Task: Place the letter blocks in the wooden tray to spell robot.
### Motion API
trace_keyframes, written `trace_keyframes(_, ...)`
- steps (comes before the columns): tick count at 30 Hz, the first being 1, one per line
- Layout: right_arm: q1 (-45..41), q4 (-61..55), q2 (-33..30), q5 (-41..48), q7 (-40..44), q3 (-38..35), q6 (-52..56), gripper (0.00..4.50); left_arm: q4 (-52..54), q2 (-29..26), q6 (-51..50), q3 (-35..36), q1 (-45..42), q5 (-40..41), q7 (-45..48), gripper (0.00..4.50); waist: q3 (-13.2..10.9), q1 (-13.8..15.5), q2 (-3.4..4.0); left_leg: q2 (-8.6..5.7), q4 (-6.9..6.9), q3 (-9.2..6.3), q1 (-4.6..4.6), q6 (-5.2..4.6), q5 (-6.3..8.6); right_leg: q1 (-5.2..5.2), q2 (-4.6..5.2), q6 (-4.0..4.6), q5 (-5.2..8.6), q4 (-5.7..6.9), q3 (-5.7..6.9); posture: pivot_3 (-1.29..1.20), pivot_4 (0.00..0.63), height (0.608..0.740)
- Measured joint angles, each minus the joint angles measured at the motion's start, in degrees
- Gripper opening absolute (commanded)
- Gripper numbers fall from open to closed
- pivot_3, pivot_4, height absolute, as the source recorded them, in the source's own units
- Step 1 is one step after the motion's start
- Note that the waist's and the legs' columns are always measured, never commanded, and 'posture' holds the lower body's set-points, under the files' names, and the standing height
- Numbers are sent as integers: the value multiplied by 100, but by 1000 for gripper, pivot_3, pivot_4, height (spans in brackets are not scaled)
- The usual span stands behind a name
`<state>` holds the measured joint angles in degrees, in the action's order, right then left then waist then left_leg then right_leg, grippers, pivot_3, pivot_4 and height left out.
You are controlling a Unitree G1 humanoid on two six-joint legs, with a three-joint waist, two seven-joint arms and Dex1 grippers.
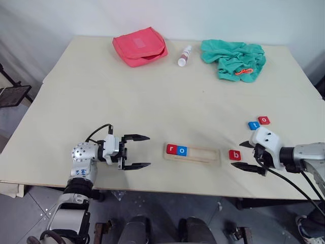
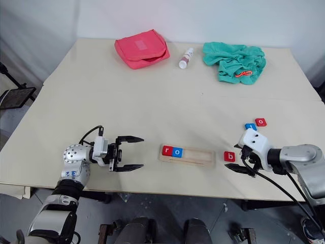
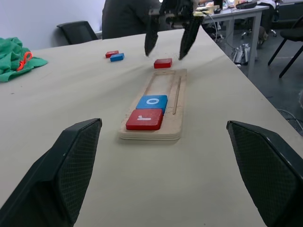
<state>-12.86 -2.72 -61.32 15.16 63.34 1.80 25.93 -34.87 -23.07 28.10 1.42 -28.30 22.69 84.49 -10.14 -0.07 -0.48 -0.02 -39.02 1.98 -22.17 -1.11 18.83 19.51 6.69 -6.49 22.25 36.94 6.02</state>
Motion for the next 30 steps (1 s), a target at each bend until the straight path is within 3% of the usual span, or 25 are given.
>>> trace_keyframes(3,-286,359,-25,-155,356,222,-249,4482,203,-22,-24,6,197,0,-92,4500,0,1,0,3,-1,-1,0,0,0,1,1,0,0,-1,-1,0,150,740)
trace_keyframes(12,-462,500,251,-252,464,266,-343,1567,493,-65,-119,18,378,2,-249,4500,0,4,0,6,-4,-3,0,1,0,-2,-1,0,0,-1,4,0,150,740)
trace_keyframes(13,-464,501,257,-255,464,266,-346,1464,494,-64,-121,18,379,2,-254,4500,0,2,0,5,-3,-2,0,1,0,-2,-1,0,0,-1,5,0,150,740)
trace_keyframes(20,-536,427,255,-319,483,266,-305,1465,494,-63,-121,18,378,1,-277,4500,0,2,0,5,-4,-1,0,1,0,0,0,0,0,-1,7,0,150,740)
trace_keyframes(26,-1522,-262,243,-174,752,399,611,1465,460,-39,-117,12,321,0,-257,4500,-2,-5,4,10,-5,-3,0,1,0,2,0,0,0,0,4,0,150,740)
trace_keyframes(30,-2089,-620,396,-139,965,952,1313,1465,318,-59,-52,26,268,-2,-226,4500,-2,5,3,2,-6,-15,-6,1,0,0,4,0,0,-3,-4,0,150,740)
